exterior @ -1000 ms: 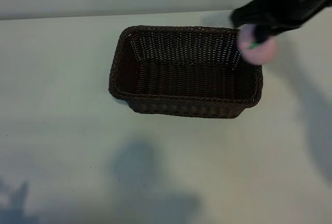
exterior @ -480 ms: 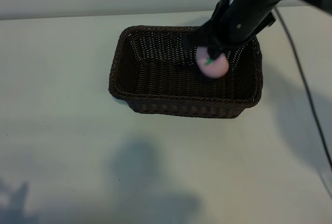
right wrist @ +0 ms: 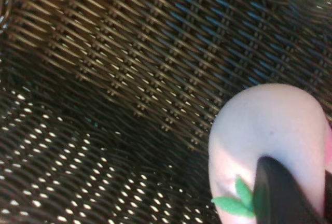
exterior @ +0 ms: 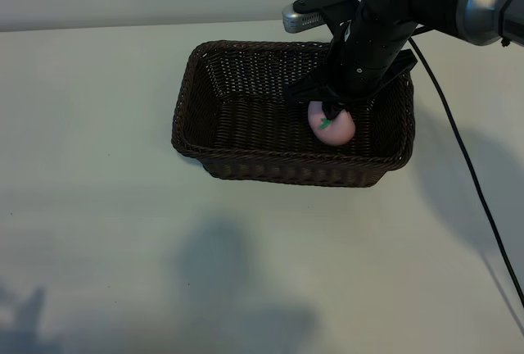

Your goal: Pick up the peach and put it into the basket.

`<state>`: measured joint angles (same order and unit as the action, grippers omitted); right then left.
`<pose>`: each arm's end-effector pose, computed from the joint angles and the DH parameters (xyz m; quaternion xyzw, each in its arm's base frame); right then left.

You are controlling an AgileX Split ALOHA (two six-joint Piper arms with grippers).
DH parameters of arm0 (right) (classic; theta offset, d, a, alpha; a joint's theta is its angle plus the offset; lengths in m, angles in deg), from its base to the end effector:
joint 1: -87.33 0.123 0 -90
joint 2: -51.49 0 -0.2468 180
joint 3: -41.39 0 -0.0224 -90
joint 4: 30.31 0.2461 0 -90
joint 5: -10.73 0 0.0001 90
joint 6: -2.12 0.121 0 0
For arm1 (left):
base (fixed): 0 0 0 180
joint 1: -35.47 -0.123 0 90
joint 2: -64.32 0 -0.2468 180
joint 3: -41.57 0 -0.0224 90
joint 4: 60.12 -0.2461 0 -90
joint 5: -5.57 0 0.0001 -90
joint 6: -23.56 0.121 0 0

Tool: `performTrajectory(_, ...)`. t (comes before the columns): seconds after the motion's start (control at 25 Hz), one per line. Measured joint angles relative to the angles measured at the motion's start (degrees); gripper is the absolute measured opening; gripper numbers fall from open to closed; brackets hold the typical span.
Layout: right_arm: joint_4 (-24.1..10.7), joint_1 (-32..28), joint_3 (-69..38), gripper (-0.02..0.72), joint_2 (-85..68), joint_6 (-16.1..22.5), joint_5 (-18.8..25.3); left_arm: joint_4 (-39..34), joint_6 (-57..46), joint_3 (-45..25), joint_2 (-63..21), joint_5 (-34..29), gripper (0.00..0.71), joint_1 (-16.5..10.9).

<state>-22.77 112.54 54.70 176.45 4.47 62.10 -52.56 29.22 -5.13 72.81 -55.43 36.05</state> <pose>0.3692 0.1876 0.1403 -0.1632 0.9739 0.0903 0.1295 0.0530 -0.0145 0.2656 0.0494 0.8456 -0.0424 0.5298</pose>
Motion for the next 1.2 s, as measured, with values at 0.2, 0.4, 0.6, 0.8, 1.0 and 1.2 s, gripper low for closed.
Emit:
performTrajectory(0.2,0.00,0.00,0.00,0.390,-0.05,-0.51,0.63,0.00,0.00,0.00,0.00,0.00,0.594,0.00)
performTrajectory(0.4,0.00,0.00,1.76,0.640,-2.59,-0.80,3.07,0.00,0.00,0.00,0.00,0.00,0.594,0.00)
performTrajectory(0.6,0.12,0.00,7.05,0.632,-6.37,-0.62,8.60,0.00,0.00,0.00,0.00,0.00,0.594,0.00)
performTrajectory(0.8,-2.89,-0.28,9.04,0.585,-8.98,1.37,11.16,0.00,0.00,0.00,0.00,0.00,0.594,0.00)
performTrajectory(1.0,-7.54,-5.97,9.04,0.581,-9.92,2.60,15.11,-0.06,0.00,0.00,0.00,0.00,0.594,0.00)
performTrajectory(1.2,-8.63,-17.09,9.04,0.579,-10.11,-0.63,17.91,-0.06,0.00,0.00,0.00,0.00,0.594,0.00)
